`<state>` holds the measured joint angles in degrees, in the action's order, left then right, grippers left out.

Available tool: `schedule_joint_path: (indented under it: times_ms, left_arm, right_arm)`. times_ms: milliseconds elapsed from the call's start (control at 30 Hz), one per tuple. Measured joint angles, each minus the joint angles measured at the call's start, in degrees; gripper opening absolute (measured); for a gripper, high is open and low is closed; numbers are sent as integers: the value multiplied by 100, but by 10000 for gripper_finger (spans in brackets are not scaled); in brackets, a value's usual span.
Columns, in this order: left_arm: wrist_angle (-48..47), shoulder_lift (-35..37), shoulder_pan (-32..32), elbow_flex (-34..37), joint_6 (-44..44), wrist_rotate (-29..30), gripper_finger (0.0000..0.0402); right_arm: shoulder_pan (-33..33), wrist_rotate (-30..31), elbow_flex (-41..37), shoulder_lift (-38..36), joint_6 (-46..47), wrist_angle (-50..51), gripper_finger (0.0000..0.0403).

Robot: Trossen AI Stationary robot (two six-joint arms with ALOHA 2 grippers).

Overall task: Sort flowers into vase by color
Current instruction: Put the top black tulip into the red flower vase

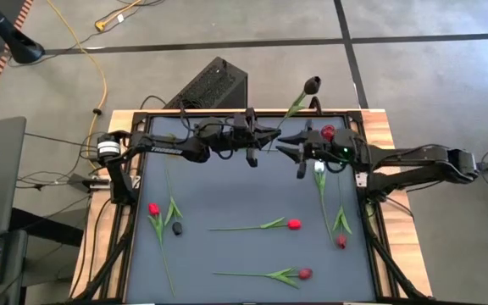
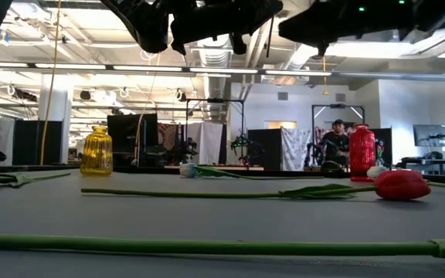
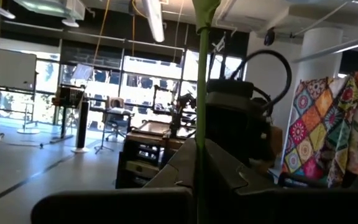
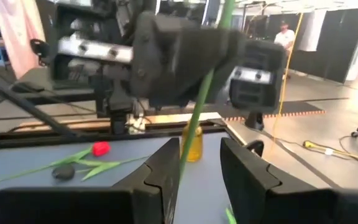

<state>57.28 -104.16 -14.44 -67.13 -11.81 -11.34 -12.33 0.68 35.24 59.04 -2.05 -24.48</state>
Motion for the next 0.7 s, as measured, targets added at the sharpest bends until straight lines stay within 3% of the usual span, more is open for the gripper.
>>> schedule_joint_path:
  times_ms: [167, 700]
  left_arm:
    - [-61, 0, 0, 0, 0, -21, 0]
    - [-166, 0, 0, 0, 160, -34, 0]
  right_arm:
    - [-230, -508, 379, 381, -61, 187, 141]
    - [-289, -536, 591, 470, -316, 309, 135]
